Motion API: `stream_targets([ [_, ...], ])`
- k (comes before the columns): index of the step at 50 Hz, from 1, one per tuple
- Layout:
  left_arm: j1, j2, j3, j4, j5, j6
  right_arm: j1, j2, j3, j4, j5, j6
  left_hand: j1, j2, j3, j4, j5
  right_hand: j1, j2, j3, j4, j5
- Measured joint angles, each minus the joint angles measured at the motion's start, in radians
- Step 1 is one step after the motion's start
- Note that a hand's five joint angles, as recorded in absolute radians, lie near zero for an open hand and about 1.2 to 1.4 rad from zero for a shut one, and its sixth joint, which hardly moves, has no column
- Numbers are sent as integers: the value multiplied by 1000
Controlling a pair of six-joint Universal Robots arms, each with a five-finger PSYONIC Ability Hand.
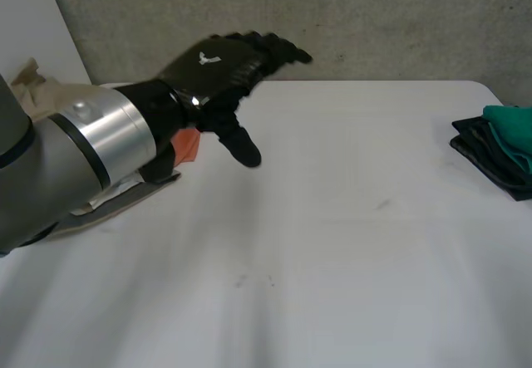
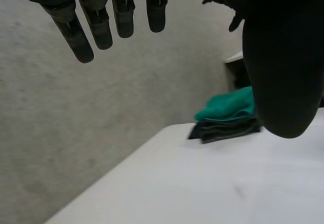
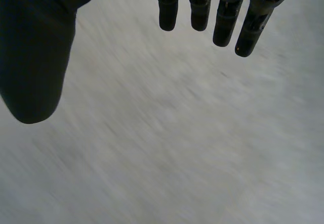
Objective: Fold the laundry.
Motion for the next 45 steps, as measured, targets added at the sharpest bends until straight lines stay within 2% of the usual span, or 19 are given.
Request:
stream_targets([
  [6,54,4,-3,86,-113,1,255,-95,161,144,0,30,0,0,0,0,0,0,0,0,0,0],
  [7,81,1,-5,122,-157,3,341,-113,209,196,1,32,0,0,0,0,0,0,0,0,0,0],
  [11,160,-27,-7,212,-243,12,514,-134,306,298,14,30,0,0,0,0,0,0,0,0,0,0],
  [12,160,-27,-7,212,-243,12,514,-134,306,298,14,30,0,0,0,0,0,0,0,0,0,0],
  [16,267,-107,8,293,-284,43,656,-137,398,376,49,19,0,0,0,0,0,0,0,0,0,0],
  [20,347,-197,31,310,-286,129,703,-136,445,399,85,-3,0,0,-2,-1,0,0,0,0,0,0],
  [24,429,-309,61,307,-284,275,724,-134,489,410,119,-38,0,0,-2,-1,0,0,0,0,0,0],
  [25,461,-367,73,301,-282,361,725,-134,509,412,129,-55,0,0,-2,-1,0,0,0,0,0,0],
  [27,474,-396,79,299,-281,406,723,-134,517,413,133,-63,0,0,-2,-1,0,0,0,0,0,0],
  [30,508,-503,92,290,-263,543,714,-134,546,413,138,-85,0,0,-2,-1,0,0,0,0,0,0],
  [33,516,-540,95,288,-246,579,710,-134,557,412,138,-90,0,0,-2,-1,0,0,0,0,0,0],
  [35,521,-589,94,287,-202,608,706,-132,571,411,136,-93,0,-1,-2,-1,0,0,0,0,0,0],
  [42,509,-622,86,296,-124,604,702,-128,594,408,132,-92,4,1,-1,0,0,0,0,0,0,0],
  [43,497,-628,84,311,-101,594,701,-127,603,406,131,-92,191,163,157,158,143,0,0,0,0,0],
  [45,488,-630,83,327,-93,585,699,-127,608,405,131,-91,273,239,214,225,207,0,0,0,0,0],
])
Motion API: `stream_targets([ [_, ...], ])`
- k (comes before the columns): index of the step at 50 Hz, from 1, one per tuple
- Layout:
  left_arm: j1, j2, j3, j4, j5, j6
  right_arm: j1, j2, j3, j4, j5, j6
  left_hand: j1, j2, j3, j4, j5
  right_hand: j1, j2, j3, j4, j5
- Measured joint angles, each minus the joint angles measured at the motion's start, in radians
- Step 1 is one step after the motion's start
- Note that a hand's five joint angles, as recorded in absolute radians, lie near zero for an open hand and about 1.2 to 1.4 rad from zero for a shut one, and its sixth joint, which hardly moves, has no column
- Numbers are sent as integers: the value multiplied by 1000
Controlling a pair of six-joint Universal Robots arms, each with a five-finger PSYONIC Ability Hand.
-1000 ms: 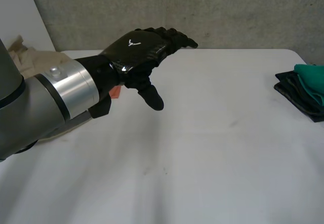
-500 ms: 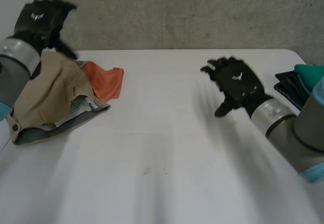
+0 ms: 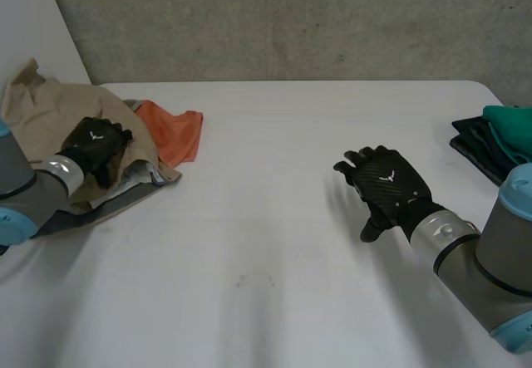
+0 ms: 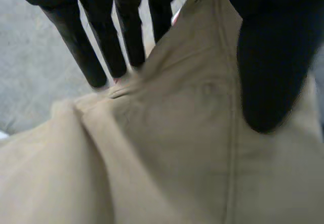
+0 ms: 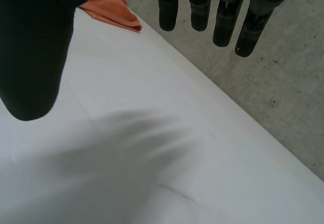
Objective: Fold the laundry.
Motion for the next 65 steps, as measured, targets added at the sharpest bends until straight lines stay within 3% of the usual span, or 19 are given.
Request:
stream_targets([
  [2,-14,-2,-1,24,4,-14,-5,0,5,-1,0,0,418,397,409,413,392,0,0,0,0,0],
  [4,-31,-1,-1,50,3,-29,-11,0,8,-2,0,0,489,499,510,496,470,0,0,0,0,0],
  [5,-40,0,-1,61,1,-36,-15,0,10,-2,0,0,654,718,719,732,703,0,0,0,0,0],
  [13,-147,64,2,103,-63,-131,-42,-8,9,-4,3,0,654,745,742,766,716,0,0,0,0,0],
  [19,-263,195,8,109,-121,-292,-60,-24,0,-4,7,0,654,747,751,767,716,0,0,0,0,0],
  [23,-415,295,49,117,-197,-507,-82,-59,-13,-6,17,3,654,748,757,771,716,0,0,0,0,0],
  [29,-574,240,125,121,-293,-613,-96,-82,-35,-6,56,8,654,748,757,771,716,0,0,0,0,0],
  [31,-622,199,150,121,-312,-624,-99,-87,-48,-5,85,10,366,462,475,484,443,0,0,0,0,0],
  [33,-670,154,169,121,-320,-628,-102,-89,-61,-3,119,13,-141,2,24,39,3,0,0,0,0,0],
  [34,-677,146,170,121,-319,-629,-103,-89,-64,-2,125,14,-245,-124,-99,-110,-124,0,0,0,0,0],
  [37,-695,134,156,121,-311,-627,-104,-89,-71,1,145,15,-277,-238,-215,-226,-209,0,0,0,0,0],
  [42,-661,193,85,125,-300,-619,-104,-90,-76,10,154,16,-277,-241,-215,-226,-209,0,0,0,0,0],
  [49,-456,329,-53,120,-291,-574,-95,-110,-88,106,147,16,-277,-241,-215,-226,-209,0,0,0,0,0],
  [51,-444,332,-58,119,-290,-568,-92,-112,-91,126,146,16,-277,-241,-216,-226,-209,0,0,0,0,0],
  [52,-371,339,-80,114,-280,-517,-79,-117,-104,192,145,18,-277,-241,-215,-226,-209,0,0,0,0,0],
  [55,-283,324,-89,105,-256,-429,-53,-115,-128,268,146,23,-277,-241,-215,-226,-209,0,0,0,0,0],
  [59,-242,309,-89,100,-239,-381,-44,-110,-137,287,147,27,-276,-241,-215,-226,-209,0,0,0,0,0],
  [60,-161,261,-83,88,-196,-275,-23,-76,-167,309,148,49,-276,-241,-215,-226,-209,0,0,0,0,0],
  [65,-113,216,-88,71,-158,-206,14,35,-240,273,154,79,-276,-241,-215,-226,-209,0,0,0,0,0],
])
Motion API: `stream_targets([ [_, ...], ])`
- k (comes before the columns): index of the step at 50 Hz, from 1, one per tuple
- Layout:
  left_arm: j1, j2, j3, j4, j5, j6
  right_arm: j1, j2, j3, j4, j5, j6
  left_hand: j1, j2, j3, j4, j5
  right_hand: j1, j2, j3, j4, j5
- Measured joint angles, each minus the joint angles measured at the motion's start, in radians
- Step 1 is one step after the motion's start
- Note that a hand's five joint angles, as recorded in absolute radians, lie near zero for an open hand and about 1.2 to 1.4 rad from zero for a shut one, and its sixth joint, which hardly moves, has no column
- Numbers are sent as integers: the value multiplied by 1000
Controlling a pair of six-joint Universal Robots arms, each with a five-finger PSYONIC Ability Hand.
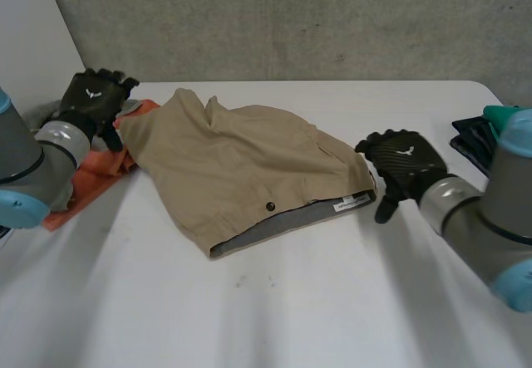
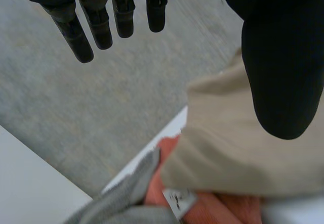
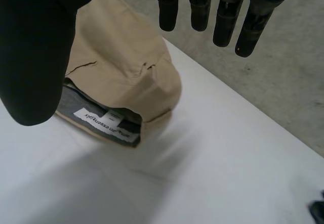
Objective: Fold the laundry.
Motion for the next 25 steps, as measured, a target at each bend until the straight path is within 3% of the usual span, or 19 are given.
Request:
stream_targets([
  [11,0,16,-77,-11,15,-38,59,316,-248,-95,41,-23,0,0,0,0,0,31,50,62,42,41],
  [13,-4,30,-95,-10,14,-51,61,376,-307,-106,48,-46,-1,0,0,0,0,270,320,314,293,275],
  [14,-5,33,-98,-10,14,-53,61,385,-316,-109,49,-51,-1,0,0,0,0,287,320,333,311,292],
  [15,-7,39,-105,-10,14,-57,61,404,-335,-118,52,-61,-1,0,0,0,0,529,631,614,592,559],
  [16,-8,45,-111,-10,14,-60,60,421,-352,-129,56,-72,-1,0,0,0,0,606,725,726,706,671],
  [18,-8,49,-115,-9,14,-61,60,426,-357,-133,58,-76,-1,0,0,0,0,606,725,726,706,671],
  [20,-9,61,-127,-9,15,-63,57,442,-373,-163,76,-105,-1,0,0,0,0,745,934,961,944,901],
  [25,-9,86,-148,-9,16,-63,44,401,-347,-196,118,-165,-1,0,0,0,0,745,934,971,952,908],
])
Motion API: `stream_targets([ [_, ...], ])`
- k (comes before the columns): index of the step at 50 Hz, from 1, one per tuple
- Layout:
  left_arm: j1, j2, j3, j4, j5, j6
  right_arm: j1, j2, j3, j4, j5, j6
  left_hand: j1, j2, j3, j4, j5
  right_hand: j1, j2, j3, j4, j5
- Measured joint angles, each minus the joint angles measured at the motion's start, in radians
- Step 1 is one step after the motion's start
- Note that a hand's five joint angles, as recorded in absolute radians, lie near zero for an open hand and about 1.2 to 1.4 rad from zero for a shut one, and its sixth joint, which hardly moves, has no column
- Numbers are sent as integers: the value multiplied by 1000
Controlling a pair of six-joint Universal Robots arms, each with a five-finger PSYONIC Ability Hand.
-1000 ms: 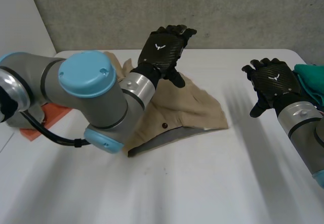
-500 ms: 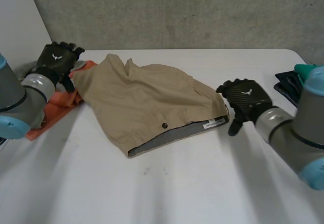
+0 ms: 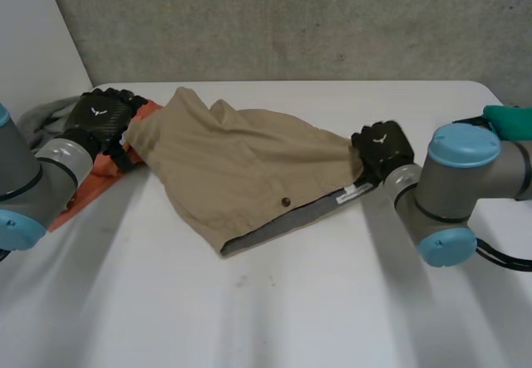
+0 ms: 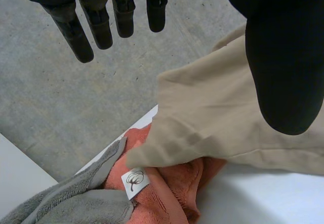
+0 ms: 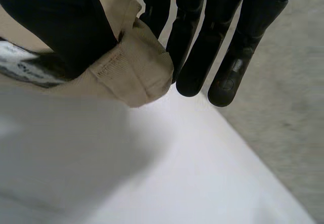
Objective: Fold the laundry.
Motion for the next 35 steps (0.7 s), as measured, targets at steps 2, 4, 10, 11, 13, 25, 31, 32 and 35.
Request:
stream_targets([
  [2,0,10,-8,0,1,0,-27,-41,20,-8,11,-35,0,0,0,0,0,0,0,0,0,0],
  [4,1,21,-15,0,2,1,-56,-61,24,-12,10,-65,0,0,0,0,0,0,0,0,0,0],
  [10,3,42,-33,0,4,3,-166,-39,-67,-52,-50,-239,0,0,0,0,0,27,0,0,1,0],
  [11,2,43,-35,0,4,3,-176,-24,-91,-65,-65,-265,0,0,0,0,0,27,0,0,2,0],
  [13,1,43,-37,1,4,4,-193,12,-144,-97,-100,-311,0,0,0,0,0,27,0,0,4,0],
  [25,-62,12,-21,11,4,10,-202,248,-393,-303,-294,-337,3,0,0,0,0,-601,-679,-660,-655,-631],
  [31,-123,-32,10,11,4,16,-192,209,-321,-311,-310,-274,3,1,0,1,0,-749,-938,-974,-953,-912],
  [32,-138,-46,21,9,4,16,-192,167,-275,-304,-301,-256,3,2,2,3,1,-749,-938,-974,-953,-912],
  [35,-166,-79,51,4,5,17,-193,63,-170,-273,-270,-209,5,16,13,15,4,-749,-938,-974,-953,-912],
])
